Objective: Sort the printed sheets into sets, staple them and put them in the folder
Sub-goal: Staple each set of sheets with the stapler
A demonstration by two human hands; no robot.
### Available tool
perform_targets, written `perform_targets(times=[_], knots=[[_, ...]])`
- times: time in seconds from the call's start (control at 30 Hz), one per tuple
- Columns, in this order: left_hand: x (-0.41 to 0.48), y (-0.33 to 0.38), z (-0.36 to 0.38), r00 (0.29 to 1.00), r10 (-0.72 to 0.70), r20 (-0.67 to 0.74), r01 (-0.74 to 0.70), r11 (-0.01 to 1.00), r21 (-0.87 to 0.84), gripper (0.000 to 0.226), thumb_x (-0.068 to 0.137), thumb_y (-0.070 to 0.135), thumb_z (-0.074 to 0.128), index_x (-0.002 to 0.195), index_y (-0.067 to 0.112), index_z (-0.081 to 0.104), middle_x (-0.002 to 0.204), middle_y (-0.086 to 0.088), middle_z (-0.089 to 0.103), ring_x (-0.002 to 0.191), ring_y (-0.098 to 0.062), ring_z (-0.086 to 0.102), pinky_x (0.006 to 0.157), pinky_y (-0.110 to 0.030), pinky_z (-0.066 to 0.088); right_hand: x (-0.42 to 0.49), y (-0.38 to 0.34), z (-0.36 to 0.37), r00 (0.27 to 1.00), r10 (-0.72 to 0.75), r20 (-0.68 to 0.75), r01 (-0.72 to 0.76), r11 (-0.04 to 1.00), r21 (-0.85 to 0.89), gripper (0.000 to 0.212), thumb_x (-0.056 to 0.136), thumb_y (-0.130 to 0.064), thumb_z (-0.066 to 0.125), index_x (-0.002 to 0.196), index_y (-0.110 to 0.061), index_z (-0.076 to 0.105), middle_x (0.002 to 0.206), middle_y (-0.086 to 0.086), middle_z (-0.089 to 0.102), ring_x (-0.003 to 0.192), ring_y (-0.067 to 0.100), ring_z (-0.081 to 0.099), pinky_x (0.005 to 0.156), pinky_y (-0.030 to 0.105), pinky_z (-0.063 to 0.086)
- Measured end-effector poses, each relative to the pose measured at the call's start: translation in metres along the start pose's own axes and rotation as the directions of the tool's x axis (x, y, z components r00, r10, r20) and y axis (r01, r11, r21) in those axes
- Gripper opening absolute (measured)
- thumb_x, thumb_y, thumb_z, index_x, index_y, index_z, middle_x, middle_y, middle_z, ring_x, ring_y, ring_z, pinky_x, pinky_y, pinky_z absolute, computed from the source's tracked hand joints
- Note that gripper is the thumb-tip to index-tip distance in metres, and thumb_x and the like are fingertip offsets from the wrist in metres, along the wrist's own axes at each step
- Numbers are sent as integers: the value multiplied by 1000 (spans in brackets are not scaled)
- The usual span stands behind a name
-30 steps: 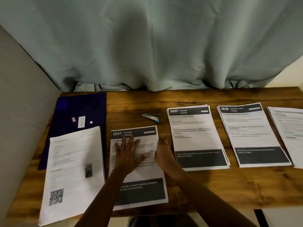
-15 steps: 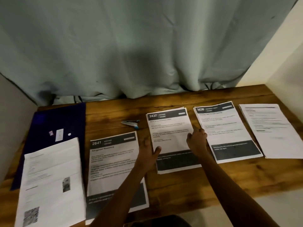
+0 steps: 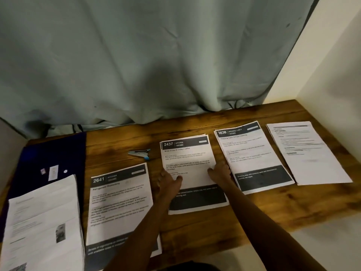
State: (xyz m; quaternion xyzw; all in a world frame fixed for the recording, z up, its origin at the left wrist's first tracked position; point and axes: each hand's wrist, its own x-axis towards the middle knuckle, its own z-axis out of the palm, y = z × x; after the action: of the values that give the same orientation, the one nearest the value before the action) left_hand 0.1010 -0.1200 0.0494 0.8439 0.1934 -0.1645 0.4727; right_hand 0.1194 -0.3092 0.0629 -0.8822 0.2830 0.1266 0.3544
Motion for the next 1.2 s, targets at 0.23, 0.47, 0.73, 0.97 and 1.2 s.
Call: perform_targets(times=[0.23, 0.47, 0.73, 0.97, 1.2], knots=[[3, 17, -14, 990, -138, 24, 140, 980, -139, 36, 96, 19, 55, 129, 9, 48, 128, -11, 55, 116, -34, 56, 94, -40, 47, 1, -1, -12, 995, -39, 95, 36, 999, 34, 37, 93, -15, 54, 127, -2, 49, 128, 20, 53, 119, 34, 52, 102, 43, 44], [4, 35, -31, 990, 116, -81, -131, 966, -222, 23, 100, 17, 44, 122, 19, 48, 124, -8, 57, 97, -18, 56, 81, -36, 50, -13, -14, -27, 972, -192, -136, 232, 875, 425, 30, 95, -8, 52, 125, -4, 53, 128, 13, 58, 120, 29, 53, 99, 36, 42], [-6, 83, -60, 830, 497, -254, -553, 795, -250, 19, 99, 21, 46, 118, 16, 41, 131, -6, 54, 119, -19, 52, 90, -30, 51, -15, -51, -46, 950, -211, -228, 308, 542, 782, 30, 96, -7, 51, 126, -12, 53, 120, 0, 61, 110, 15, 56, 92, 32, 49], [-18, 88, -79, 780, 517, -352, -625, 675, -393, 26, 94, 31, 49, 119, 28, 42, 111, 16, 59, 93, 4, 62, 72, -10, 53, -15, -49, -51, 925, -326, -197, 349, 519, 780, 30, 93, -3, 55, 123, -10, 54, 115, 3, 66, 104, 16, 64, 82, 26, 55], [-14, 95, -88, 734, 571, -367, -678, 647, -350, 59, 86, 70, 39, 126, 27, 44, 112, 19, 60, 99, 3, 62, 82, -22, 56, -17, -65, -60, 884, -391, -257, 445, 532, 721, 13, 96, -8, 51, 110, -9, 53, 103, -3, 63, 98, 10, 59, 88, 23, 46]])
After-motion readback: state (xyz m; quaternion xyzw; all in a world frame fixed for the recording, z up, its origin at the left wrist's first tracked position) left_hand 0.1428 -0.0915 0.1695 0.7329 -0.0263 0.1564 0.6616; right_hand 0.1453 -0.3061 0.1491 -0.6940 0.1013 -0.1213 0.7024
